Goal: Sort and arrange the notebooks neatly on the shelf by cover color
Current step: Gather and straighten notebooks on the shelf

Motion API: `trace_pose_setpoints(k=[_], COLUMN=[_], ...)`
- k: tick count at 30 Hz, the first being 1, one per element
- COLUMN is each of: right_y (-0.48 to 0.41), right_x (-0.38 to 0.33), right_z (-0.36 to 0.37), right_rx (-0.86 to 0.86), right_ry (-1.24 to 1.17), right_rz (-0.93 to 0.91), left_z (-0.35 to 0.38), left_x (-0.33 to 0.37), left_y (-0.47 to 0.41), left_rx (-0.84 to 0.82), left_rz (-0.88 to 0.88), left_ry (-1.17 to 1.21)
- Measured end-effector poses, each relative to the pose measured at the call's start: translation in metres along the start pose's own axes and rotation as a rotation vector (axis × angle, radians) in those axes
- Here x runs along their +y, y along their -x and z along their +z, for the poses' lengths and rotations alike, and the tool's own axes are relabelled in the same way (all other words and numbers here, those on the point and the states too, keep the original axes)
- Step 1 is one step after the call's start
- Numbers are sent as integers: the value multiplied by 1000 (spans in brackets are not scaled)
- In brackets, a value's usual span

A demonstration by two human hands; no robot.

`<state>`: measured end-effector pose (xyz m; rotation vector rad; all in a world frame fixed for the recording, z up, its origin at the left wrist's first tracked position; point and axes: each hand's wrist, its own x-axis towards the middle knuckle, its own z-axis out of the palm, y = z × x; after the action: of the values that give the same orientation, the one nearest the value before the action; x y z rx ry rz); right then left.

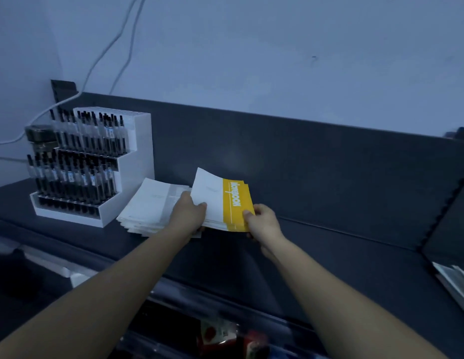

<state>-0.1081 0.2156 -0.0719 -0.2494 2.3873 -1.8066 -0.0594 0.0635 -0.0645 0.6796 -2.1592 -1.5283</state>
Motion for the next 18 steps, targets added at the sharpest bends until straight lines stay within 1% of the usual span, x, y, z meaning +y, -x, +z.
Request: trace_pose_setpoints(k=[5,12,18], right_y=[21,56,88], right_x=[17,46,69], right_z=[-55,-154,-238], right_rx=[87,159,214], right_ry=[-5,75,159], right_rz=[-54,-100,-100], left_z=[44,119,184], left_x=[15,41,59], left_y=[38,108,165], left_rx=[-41,-87,-147], left_rz=[67,144,184], left_ry=[-30,-37,-19])
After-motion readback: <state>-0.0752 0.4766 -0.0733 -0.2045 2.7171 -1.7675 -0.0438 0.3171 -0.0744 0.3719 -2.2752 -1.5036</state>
